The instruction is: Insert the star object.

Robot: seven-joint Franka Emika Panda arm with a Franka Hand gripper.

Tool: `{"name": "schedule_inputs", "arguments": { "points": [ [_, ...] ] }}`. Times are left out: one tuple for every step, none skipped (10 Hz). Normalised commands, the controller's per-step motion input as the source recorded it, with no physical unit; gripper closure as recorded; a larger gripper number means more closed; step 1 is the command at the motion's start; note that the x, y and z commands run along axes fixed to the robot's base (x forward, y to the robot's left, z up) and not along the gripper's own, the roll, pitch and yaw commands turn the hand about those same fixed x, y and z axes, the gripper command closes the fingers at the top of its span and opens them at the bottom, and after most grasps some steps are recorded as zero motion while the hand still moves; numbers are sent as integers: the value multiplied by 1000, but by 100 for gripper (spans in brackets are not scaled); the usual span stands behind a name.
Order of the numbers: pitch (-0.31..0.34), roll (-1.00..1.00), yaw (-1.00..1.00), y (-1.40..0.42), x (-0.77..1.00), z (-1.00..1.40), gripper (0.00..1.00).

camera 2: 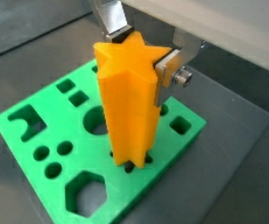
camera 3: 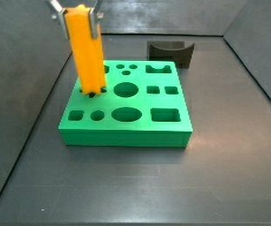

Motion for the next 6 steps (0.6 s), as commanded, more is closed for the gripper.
{"name": "schedule_inputs", "arguments": {
  "points": [
    [0, -14, -331, 0, -77, -180, 100],
    [0, 0, -546, 0, 0, 0, 100],
    [0, -6, -694, 0, -69, 9, 100],
    [0, -46, -857, 0, -131, 69, 100],
    [-19, -111, -883, 0, -51, 183, 100],
    [-51, -189, -843, -20, -11, 217, 100]
  ]
}}
